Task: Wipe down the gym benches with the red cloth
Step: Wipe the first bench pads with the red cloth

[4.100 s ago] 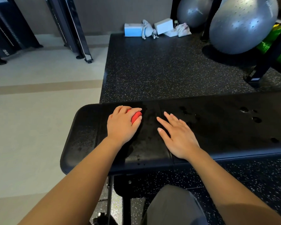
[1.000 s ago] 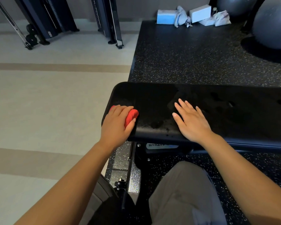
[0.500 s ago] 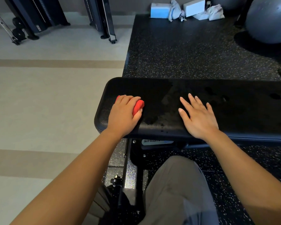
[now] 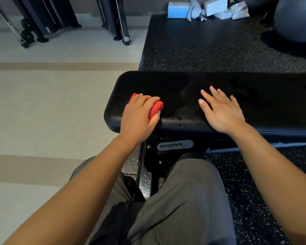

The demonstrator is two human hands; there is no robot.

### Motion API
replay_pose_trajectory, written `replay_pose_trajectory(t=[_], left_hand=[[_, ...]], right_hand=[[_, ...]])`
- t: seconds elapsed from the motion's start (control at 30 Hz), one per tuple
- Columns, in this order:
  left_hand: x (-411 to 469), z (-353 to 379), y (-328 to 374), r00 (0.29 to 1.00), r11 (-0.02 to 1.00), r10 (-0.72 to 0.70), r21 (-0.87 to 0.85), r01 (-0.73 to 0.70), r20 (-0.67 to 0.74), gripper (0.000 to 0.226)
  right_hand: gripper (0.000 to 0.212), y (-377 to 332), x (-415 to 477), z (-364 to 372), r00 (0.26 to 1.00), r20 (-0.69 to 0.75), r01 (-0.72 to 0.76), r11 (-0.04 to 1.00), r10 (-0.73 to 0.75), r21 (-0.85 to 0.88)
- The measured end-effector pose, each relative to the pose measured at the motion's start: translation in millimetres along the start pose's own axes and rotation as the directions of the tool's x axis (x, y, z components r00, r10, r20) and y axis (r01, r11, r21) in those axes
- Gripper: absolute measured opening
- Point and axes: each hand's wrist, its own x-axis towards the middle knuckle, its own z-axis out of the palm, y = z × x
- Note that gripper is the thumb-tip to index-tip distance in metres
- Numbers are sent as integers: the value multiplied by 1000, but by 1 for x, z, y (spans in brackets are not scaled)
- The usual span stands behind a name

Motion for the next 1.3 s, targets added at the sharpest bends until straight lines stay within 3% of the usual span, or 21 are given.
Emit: replay_pose_trajectory(t=[0.17,0.33,0.57,0.77,1.07,1.3], left_hand=[[-1,-3,-2,1000,1000,9,1,-9,30,47],[-1,1,5,1000,1000,-8,15,8,-7,41],[12,29,62,990,990,133,49,-135,45,45],[9,22,45,987,981,160,109,-158,-9,45],[-1,-8,-22,998,995,-10,96,17,-66,43],[11,8,3,996,998,-38,52,42,-77,37]], right_hand=[[56,5,-1,-6,1000,12,19,999,-20,40],[54,60,-9,-19,990,30,-133,990,135,-54],[53,61,-12,-14,991,-11,-133,991,132,-26],[53,62,-14,-14,993,-1,-117,993,117,-17],[54,64,-14,-12,993,-11,-118,993,118,-20],[55,64,-11,-12,991,-35,-126,992,126,-8]])
